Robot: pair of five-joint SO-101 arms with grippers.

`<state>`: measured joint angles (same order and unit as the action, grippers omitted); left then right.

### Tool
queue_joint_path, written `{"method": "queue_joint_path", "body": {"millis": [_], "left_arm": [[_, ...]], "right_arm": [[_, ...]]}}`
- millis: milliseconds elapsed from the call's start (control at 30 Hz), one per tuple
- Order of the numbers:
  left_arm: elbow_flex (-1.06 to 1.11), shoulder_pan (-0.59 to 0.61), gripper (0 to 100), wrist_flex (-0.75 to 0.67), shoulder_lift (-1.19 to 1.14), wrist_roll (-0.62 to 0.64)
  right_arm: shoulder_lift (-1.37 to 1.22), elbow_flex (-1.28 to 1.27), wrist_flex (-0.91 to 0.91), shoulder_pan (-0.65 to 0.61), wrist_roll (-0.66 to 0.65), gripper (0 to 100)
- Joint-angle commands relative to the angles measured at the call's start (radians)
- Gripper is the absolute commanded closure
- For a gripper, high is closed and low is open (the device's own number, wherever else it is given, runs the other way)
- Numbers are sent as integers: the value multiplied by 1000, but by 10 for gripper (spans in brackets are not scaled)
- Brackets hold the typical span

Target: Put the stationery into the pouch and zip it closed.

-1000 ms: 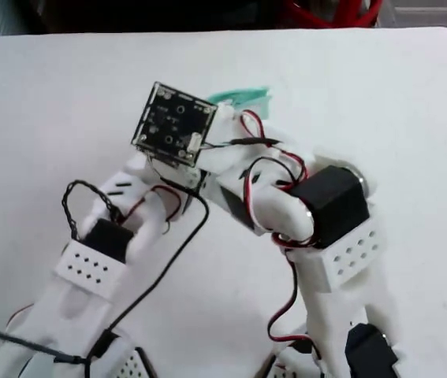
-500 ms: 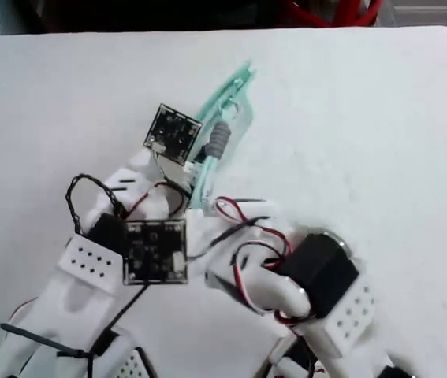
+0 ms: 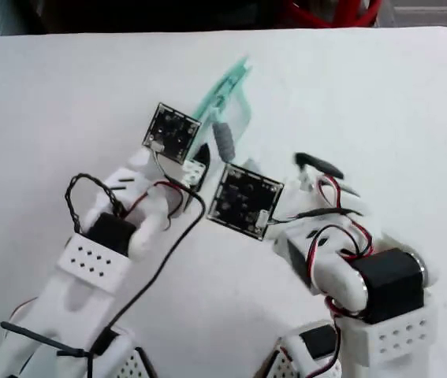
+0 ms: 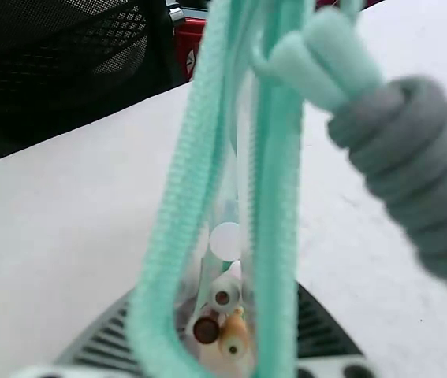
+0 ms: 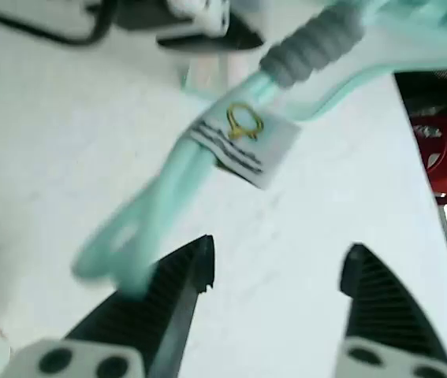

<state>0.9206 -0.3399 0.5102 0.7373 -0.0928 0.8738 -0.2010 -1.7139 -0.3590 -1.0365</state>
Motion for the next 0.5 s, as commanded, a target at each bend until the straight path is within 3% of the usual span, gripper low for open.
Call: {"method": "queue_joint_path", "body": {"millis": [0, 133, 200, 267, 367, 467], "left_arm": [[-41, 5, 928, -2, 5, 14], [-41, 5, 928, 0, 5, 14], [-40, 5, 928, 0, 5, 14], [-38, 5, 928, -2, 5, 14], [-38, 1, 928, 3, 5, 17], [-37, 1, 928, 5, 5, 17]], "right_arm": [[102, -221, 2, 154, -216, 683], [188, -374, 148, 412, -427, 683], [206, -396, 298, 475, -393, 704], [216, -376, 426, 437, -192, 769], [205, -342, 599, 283, 275, 860], [171, -359, 713, 183, 618, 817]]}}
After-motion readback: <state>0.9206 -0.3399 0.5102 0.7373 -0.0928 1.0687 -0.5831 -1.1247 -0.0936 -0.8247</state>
